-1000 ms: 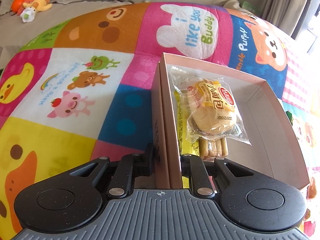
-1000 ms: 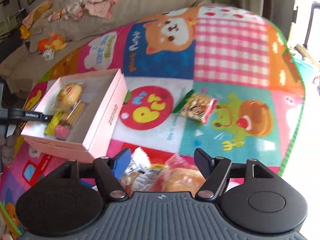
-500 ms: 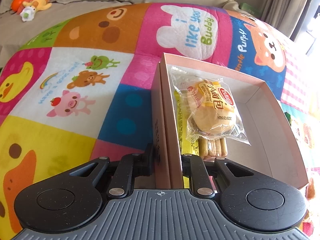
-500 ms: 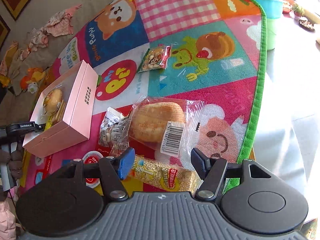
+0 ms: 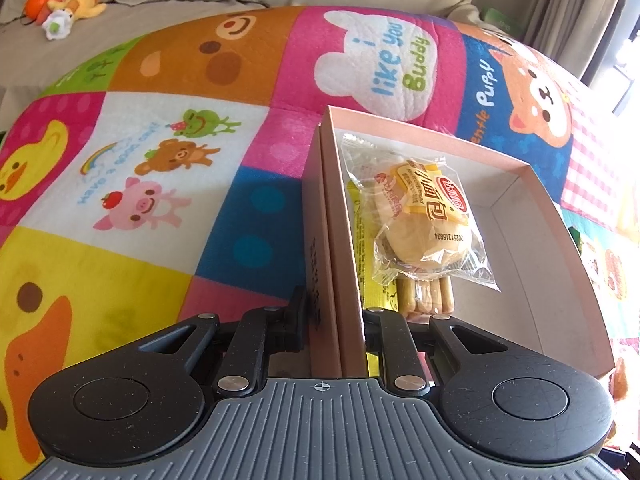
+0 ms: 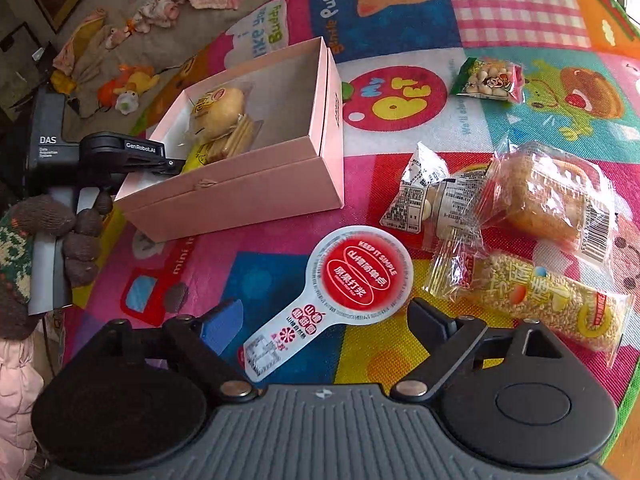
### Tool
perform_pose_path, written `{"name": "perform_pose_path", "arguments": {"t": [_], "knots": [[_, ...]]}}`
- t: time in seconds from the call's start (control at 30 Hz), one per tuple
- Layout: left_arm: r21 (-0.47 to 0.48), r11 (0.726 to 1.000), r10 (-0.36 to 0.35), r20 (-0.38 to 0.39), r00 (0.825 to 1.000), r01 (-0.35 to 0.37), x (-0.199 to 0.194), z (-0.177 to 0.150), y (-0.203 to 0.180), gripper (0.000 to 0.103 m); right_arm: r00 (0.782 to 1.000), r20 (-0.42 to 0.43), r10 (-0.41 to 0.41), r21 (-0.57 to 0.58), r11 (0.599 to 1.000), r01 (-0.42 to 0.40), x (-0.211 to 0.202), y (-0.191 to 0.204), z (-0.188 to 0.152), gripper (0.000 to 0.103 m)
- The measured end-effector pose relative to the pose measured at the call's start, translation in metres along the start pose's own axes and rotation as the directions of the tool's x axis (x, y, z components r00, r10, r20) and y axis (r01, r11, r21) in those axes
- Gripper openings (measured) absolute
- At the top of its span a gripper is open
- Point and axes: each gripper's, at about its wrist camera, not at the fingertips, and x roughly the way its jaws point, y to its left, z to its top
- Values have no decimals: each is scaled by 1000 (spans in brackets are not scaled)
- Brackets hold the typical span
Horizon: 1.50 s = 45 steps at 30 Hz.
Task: Organize objects
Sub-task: 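Grasp the red round disc snack with the right tool, then carry the red disc into the box and open the right tool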
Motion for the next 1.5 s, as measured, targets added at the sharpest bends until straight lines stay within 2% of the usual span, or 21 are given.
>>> {"name": "perform_pose_path", "arguments": {"t": [0.17,0.27,0.3,0.37,0.5,0.67,0.8,1.0,1.07,1.1,1.13,1.2,1.3,1.5], "knots": [[9,1000,-3,-2,1000,3,-1,0,0,20,996,50,-80,-136,987,86,16,18,-1,87],[10,1000,-2,-1,1000,2,0,0,0,20,990,63,-124,-246,960,136,14,28,-9,71],[11,1000,-1,0,1000,1,0,0,0,20,989,63,-132,-276,950,144,12,30,-12,63],[13,1000,-1,1,1000,1,0,-1,0,20,991,43,-124,-306,943,131,5,30,-17,60],[13,1000,0,2,1000,0,0,0,1,20,998,13,-68,-312,948,68,-23,33,-21,60],[12,1000,-4,4,1000,4,0,-1,1,20,995,93,28,-315,949,3,-81,47,4,60],[14,1000,-8,8,1000,8,-1,-1,1,20,983,167,77,-331,943,-17,-101,64,38,60],[7,1000,-10,8,1000,9,0,-1,1,20,959,279,46,-422,903,79,-83,102,100,60],[4,1000,-12,7,1000,12,0,-1,1,21,943,333,24,-441,887,133,-69,114,121,60],[4,1000,-15,7,1000,15,0,-1,2,21,943,332,27,-448,884,132,-61,118,130,63],[4,1000,-18,8,1000,18,0,-1,3,21,949,314,32,-447,887,118,-51,119,139,72],[7,1000,-26,11,1000,26,0,-2,4,21,956,294,5,-405,906,120,-36,116,150,75],[6,1000,-29,18,999,29,0,-3,4,22,963,269,-12,-370,922,115,-29,101,150,76],[8,999,-33,33,999,33,-1,-6,4,22,954,275,-120,-270,943,197,-49,35,121,84]]}}
